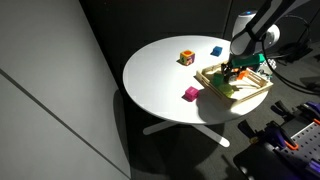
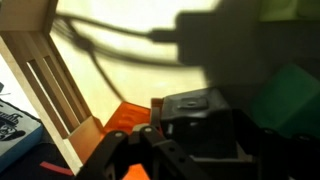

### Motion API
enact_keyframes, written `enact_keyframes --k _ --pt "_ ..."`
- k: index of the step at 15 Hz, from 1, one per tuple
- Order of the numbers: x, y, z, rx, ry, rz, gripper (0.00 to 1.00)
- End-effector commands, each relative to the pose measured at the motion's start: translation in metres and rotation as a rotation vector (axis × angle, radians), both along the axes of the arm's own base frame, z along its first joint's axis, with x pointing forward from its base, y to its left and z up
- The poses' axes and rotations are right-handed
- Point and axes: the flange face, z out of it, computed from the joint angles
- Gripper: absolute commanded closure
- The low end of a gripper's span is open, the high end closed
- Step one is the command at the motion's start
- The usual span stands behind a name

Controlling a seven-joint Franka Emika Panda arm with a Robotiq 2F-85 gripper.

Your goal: Put the gray block on a white and black cube

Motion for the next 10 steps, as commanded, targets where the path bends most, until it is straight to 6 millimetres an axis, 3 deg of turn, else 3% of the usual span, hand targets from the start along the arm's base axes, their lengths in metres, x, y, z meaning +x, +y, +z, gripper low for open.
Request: enact_keyframes --k 1,4,10 --pt "0.006 -0.006 0.002 0.001 0.000 0.001 0.58" --pt "0.006 -0.009 0.011 0.002 0.008 0.000 0.66" --pt "0.008 -0.018 0.036 0.015 0.020 -0.004 0.67"
